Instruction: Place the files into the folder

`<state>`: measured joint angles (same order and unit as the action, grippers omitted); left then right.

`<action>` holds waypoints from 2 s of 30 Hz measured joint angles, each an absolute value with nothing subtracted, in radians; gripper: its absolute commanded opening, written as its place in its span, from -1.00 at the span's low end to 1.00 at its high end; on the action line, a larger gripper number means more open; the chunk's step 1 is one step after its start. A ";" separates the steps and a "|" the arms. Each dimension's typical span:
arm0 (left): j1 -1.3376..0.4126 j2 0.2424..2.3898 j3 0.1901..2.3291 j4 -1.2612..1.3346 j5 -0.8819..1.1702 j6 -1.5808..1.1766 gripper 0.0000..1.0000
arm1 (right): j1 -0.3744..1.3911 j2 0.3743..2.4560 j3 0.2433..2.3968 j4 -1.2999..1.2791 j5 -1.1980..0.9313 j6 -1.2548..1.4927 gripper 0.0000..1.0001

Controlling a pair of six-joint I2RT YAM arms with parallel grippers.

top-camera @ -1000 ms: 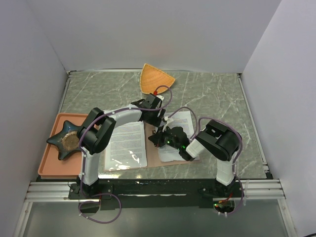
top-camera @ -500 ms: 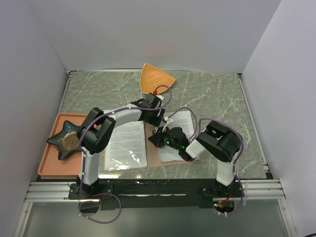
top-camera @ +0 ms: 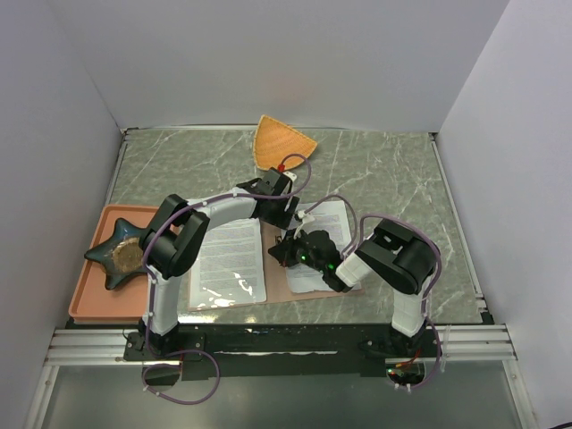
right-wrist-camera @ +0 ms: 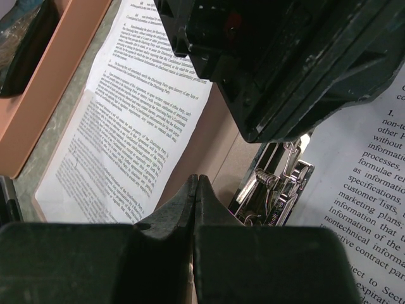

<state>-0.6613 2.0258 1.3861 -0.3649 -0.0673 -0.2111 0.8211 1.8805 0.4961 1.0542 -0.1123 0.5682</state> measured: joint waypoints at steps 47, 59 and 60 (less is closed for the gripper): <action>-0.655 2.024 1.386 -0.367 -0.050 -0.204 0.57 | 0.887 1.823 0.531 0.835 0.064 0.727 -1.00; -0.655 2.024 1.386 -0.368 -0.050 -0.204 0.56 | 0.905 1.799 0.536 0.742 0.113 0.773 -1.00; -0.655 2.024 1.387 -0.368 -0.049 -0.204 0.56 | 0.907 1.798 0.538 0.733 0.116 0.776 -1.00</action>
